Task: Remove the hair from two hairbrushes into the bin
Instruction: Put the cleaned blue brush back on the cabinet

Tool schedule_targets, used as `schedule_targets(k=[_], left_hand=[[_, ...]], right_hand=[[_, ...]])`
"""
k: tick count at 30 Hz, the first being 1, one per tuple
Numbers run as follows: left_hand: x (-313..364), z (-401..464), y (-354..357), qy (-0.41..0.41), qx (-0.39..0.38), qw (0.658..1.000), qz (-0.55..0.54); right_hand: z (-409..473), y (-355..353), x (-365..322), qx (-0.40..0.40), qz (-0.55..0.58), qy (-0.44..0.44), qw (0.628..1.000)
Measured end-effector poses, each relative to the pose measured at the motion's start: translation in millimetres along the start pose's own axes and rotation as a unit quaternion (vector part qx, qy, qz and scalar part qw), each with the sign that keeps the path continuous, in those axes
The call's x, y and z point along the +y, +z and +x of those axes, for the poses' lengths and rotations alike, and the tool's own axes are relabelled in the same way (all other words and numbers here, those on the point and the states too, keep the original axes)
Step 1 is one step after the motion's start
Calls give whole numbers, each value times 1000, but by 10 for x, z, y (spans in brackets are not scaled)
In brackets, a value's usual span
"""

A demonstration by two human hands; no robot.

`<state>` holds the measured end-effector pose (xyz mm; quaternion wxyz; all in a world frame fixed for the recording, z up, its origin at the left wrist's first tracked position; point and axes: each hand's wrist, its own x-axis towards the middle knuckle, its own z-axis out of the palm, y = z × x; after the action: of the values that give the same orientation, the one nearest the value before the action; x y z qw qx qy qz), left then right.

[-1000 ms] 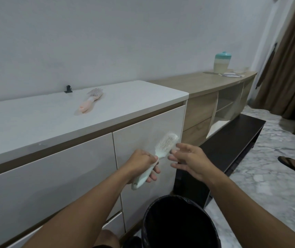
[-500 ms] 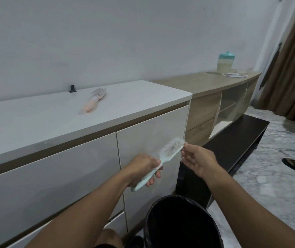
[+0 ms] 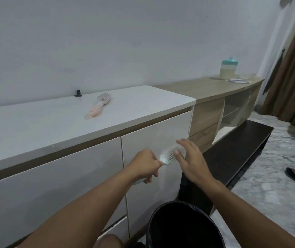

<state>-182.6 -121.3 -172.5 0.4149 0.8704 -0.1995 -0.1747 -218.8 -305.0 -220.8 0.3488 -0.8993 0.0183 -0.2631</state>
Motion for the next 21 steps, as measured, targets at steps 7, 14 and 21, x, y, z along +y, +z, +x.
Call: schedule_targets(k=[7,14,21], left_hand=[[41,36,37,29,15,991,127],[-31,15,-13,16,30,994,107],[47,54,-112,23,71,996,55]], right_hand=[[263,-108,-307,-47,134,169,975],[419,-291,-349,178,286,275,900],[402,-216,-417,28,60,160,985]])
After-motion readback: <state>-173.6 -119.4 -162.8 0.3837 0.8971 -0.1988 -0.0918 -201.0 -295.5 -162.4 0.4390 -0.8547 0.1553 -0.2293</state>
